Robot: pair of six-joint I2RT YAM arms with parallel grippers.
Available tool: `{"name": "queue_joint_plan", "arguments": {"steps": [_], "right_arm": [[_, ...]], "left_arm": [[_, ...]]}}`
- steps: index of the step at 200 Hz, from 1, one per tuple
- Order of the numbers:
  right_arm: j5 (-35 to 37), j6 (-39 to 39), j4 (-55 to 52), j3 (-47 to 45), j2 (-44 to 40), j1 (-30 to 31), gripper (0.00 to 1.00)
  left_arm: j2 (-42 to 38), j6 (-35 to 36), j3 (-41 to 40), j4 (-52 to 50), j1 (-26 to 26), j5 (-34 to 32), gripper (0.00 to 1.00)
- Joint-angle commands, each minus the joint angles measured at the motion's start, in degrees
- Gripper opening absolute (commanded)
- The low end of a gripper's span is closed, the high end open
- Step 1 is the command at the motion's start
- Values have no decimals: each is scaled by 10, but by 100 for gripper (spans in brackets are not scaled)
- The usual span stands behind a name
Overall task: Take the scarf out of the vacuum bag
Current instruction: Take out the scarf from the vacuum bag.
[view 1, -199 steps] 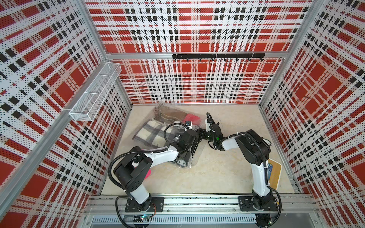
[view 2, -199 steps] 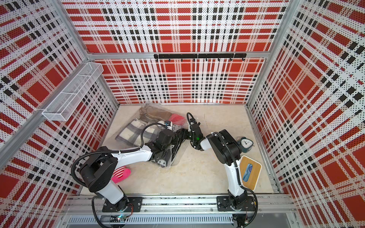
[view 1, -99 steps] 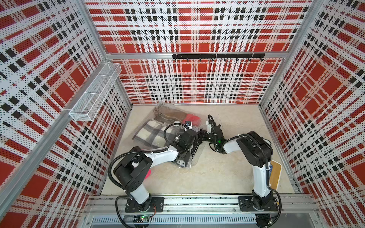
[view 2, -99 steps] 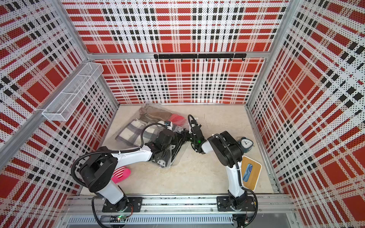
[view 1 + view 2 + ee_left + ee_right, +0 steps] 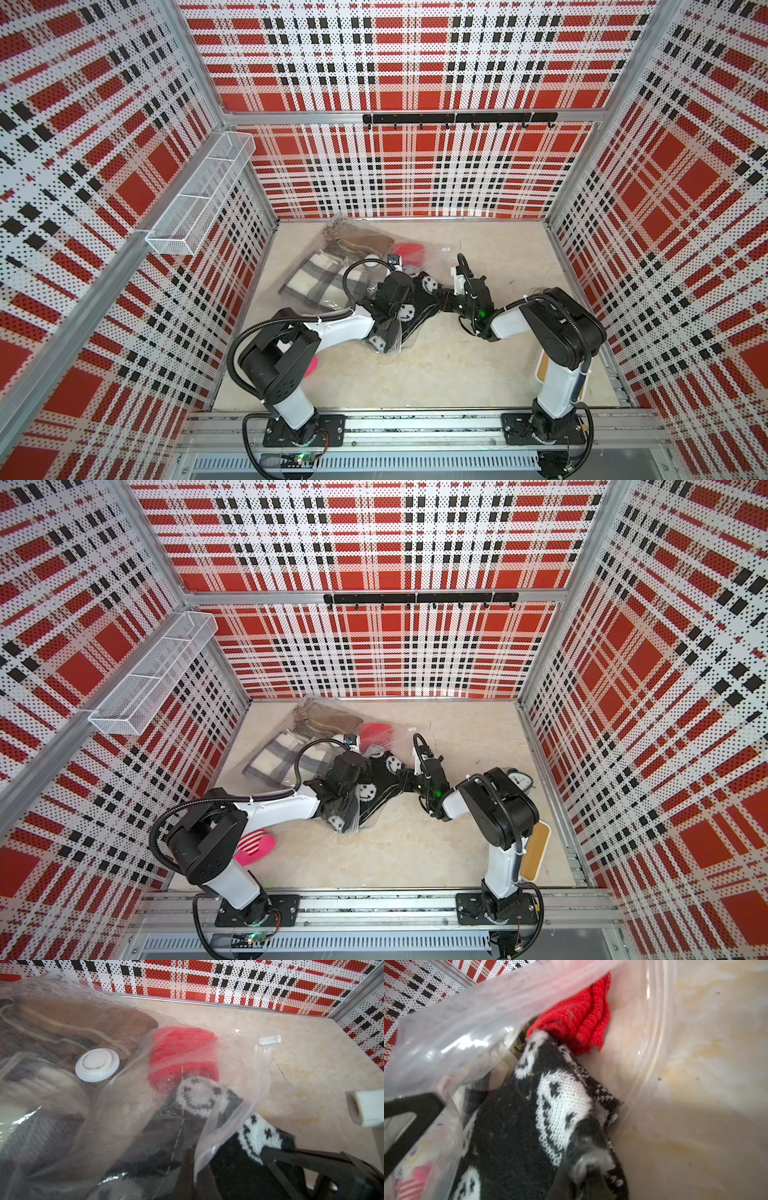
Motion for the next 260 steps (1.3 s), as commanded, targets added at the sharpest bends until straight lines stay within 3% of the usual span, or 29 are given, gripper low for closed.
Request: {"name": "queue_joint_plan", "arguments": {"steps": [1,36,39,44,55,66,93,126,156,167,183,204,212,226,260], "right_arm": [[-35,-13,1,-21,-28,-4,23],[11,-41,-50,-34,-95,-12,74],[22,-47,-57,-32,-102,-12,79],[48,-53,-68,-30,-111,-14,98],[76,-97,-84,-10,-116,-19,100],[40,-131,-104,21,-104,-37,100],[-65,-125,-124,102,-31,-79,100],[-128,-119,-106,147,41,-76,93],[-120,-128,-127,168,70,-58,85],[-125,-129,-122,166,72,-52,77],[-115,-130,-126,159,68,-45,57],[-112,-131,-132,149,59,-44,20],[-112,-130,-132,139,52,-43,11],[-99,-125,-121,109,31,-44,4],[-38,-118,-129,38,-34,-44,1]], "left_arm": [[-16,5,-6,1,3,-17,0],[-24,6,-8,0,2,-18,0],[-25,6,-9,0,2,-18,0],[-26,6,-9,0,2,-19,0],[-27,6,-10,2,1,-20,0],[-26,6,-10,3,1,-19,0],[-23,3,-9,2,3,-14,0],[-27,7,-10,1,3,-21,0],[-24,6,-8,2,2,-18,0],[-23,6,-7,3,1,-16,0],[-22,5,-7,2,1,-15,0],[-22,4,-7,2,1,-16,0],[-23,5,-8,2,1,-19,0],[-24,5,-9,2,1,-20,0],[-24,3,-9,3,1,-18,0]]}}
